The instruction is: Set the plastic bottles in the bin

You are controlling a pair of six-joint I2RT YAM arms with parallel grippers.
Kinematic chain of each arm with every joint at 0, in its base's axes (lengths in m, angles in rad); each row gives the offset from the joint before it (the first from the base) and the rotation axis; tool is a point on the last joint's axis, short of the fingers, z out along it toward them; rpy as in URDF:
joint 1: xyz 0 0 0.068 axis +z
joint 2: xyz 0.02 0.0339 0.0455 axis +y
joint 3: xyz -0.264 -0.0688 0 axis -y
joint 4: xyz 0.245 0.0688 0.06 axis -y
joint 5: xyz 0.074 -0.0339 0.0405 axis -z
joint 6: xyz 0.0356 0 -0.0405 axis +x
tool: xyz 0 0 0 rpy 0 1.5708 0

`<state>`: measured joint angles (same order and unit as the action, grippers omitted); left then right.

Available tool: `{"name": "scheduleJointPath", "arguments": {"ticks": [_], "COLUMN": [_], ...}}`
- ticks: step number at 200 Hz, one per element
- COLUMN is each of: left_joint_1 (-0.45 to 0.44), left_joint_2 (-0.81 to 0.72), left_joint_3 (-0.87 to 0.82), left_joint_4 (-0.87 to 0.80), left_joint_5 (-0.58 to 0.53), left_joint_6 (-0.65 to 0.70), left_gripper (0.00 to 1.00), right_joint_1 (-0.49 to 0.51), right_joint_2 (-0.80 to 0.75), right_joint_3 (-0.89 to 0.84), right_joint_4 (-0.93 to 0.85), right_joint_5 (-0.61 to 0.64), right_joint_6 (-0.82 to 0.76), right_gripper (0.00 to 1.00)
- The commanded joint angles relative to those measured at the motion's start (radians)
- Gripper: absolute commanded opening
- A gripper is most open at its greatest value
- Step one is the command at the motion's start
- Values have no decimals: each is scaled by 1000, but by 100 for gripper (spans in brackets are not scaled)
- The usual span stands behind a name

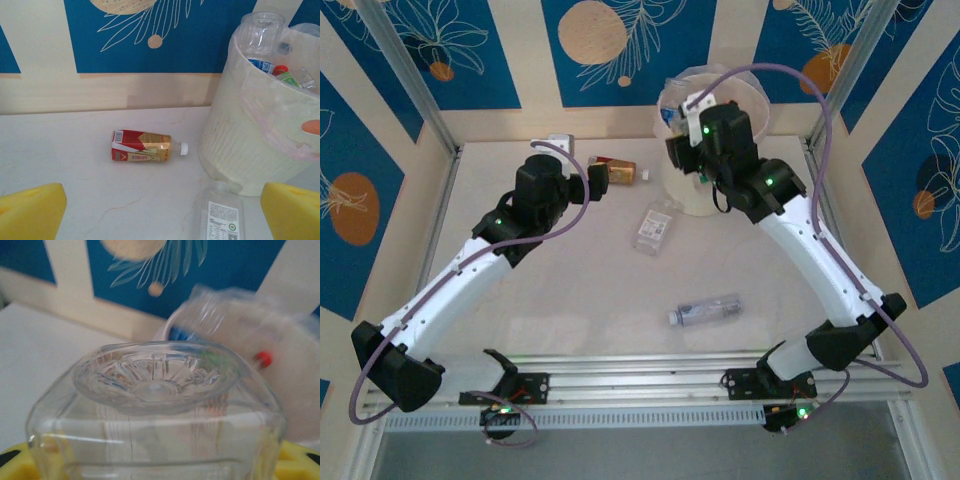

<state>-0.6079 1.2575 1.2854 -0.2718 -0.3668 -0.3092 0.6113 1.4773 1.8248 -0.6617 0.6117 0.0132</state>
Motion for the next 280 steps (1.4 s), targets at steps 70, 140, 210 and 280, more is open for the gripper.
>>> {"name": "scheduleJointPath", "arguments": {"ticks": [70,140,210,280], "left_joint_1": [14,14,15,17], "left_joint_2": [-36,-57,-50,-68], "left_joint_3": [-24,-34,-41,-42], "left_joint_4": [-32,-43,-43,-49], "left_joint_5": [33,32,54,43], "left_joint_6": [-15,-6,-3,20], "left_gripper": [99,99,99,99], "right_joint_1": [-115,-129,-72,-69], "right_joint_2": [313,608,701,686], "right_joint_3": [333,721,850,750], "right_joint_4": [184,67,11,-17], "right_joint_5": [230,357,475,537], "right_joint_6": [-58,-67,-99,47], "right_gripper": [42,42,43,42]}}
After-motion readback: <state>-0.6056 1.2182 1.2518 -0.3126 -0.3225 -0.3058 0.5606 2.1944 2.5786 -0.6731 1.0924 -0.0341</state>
